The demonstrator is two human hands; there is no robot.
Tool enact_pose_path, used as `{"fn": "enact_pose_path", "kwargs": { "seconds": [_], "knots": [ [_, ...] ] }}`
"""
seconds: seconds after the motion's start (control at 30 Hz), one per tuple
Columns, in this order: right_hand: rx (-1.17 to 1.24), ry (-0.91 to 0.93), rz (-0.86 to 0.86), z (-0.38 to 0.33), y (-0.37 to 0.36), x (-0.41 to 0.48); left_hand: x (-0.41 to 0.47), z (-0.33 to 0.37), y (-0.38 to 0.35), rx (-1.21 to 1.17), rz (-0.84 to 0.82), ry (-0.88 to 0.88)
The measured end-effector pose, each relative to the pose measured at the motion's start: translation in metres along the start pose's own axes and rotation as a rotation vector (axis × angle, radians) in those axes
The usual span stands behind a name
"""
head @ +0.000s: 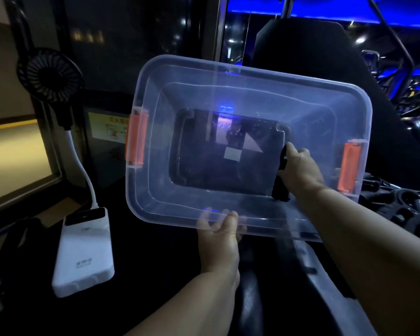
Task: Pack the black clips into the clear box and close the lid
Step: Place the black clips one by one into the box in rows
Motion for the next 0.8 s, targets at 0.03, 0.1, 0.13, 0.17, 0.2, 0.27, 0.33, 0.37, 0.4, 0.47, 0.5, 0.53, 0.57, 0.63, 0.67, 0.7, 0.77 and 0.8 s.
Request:
{"fn": "enact_pose_path", "kwargs": {
  "seconds": [0.03, 0.1, 0.13, 0.17, 0.2, 0.27, 0.33, 0.37, 0.4, 0.47, 0.5, 0.53, 0.57, 0.63, 0.67, 0.7, 0.77, 0.8],
  "knots": [
    [-0.019, 0.001, -0.009, 0.0, -0.002, 0.002, -0.001, 0.0, -0.001, 0.004, -0.006, 0.001],
    [-0.1, 0.031, -0.023, -0.001, -0.005, 0.007, -0.002, 0.002, -0.001, 0.002, -0.011, 0.0],
    [-0.161, 0.051, -0.025, -0.003, -0.005, 0.009, -0.002, 0.002, -0.001, 0.001, -0.012, 0.001],
    [-0.217, 0.069, -0.019, -0.006, -0.004, 0.01, -0.002, 0.002, -0.001, 0.002, -0.012, 0.004],
    [-0.266, 0.085, -0.002, -0.009, -0.001, 0.011, -0.001, 0.001, 0.0, 0.003, -0.011, 0.006],
    [-0.372, 0.104, 0.035, -0.014, 0.003, 0.01, -0.001, 0.001, 0.001, -0.004, -0.007, 0.006],
    [-0.471, 0.095, 0.032, -0.015, 0.001, 0.009, -0.002, 0.002, 0.001, -0.001, -0.011, 0.003],
    [-0.509, 0.088, 0.018, -0.014, -0.001, 0.008, -0.003, 0.003, 0.0, 0.002, -0.012, 0.003],
    [-0.547, 0.087, 0.006, -0.013, -0.003, 0.007, -0.003, 0.003, 0.0, 0.002, -0.012, 0.002],
    [-0.618, 0.097, -0.029, -0.009, -0.007, 0.007, -0.004, 0.004, 0.0, -0.004, -0.008, -0.001],
    [-0.651, 0.106, -0.059, -0.007, -0.011, 0.006, -0.005, 0.004, 0.0, -0.011, -0.003, -0.001],
    [-0.685, 0.118, -0.093, -0.004, -0.015, 0.004, -0.005, 0.004, 0.0, -0.018, 0.002, 0.003],
    [-0.724, 0.129, -0.131, -0.001, -0.02, 0.002, -0.005, 0.004, 0.001, -0.022, 0.008, 0.009],
    [-0.806, 0.154, -0.183, 0.001, -0.029, -0.003, -0.006, 0.004, 0.002, -0.024, 0.013, 0.017],
    [-0.846, 0.165, -0.189, 0.0, -0.031, -0.005, -0.006, 0.004, 0.002, -0.025, 0.011, 0.015],
    [-0.887, 0.168, -0.191, -0.001, -0.033, -0.007, -0.006, 0.005, 0.002, -0.022, 0.01, 0.011],
    [-0.94, 0.151, -0.2, -0.002, -0.035, -0.008, -0.006, 0.006, 0.001, -0.014, 0.011, 0.003],
    [-0.953, 0.141, -0.203, -0.001, -0.036, -0.007, -0.006, 0.006, 0.001, -0.015, 0.008, -0.001]
  ]
}}
Point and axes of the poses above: each hand's wrist, its own x-axis towards the middle knuckle, its own y-axis out of the back of the hand, z = x × y, the point moved 8 cm from there along x, towards the middle knuckle, and after that the axes turned 5 degrees about x, right-handed, at the moved point
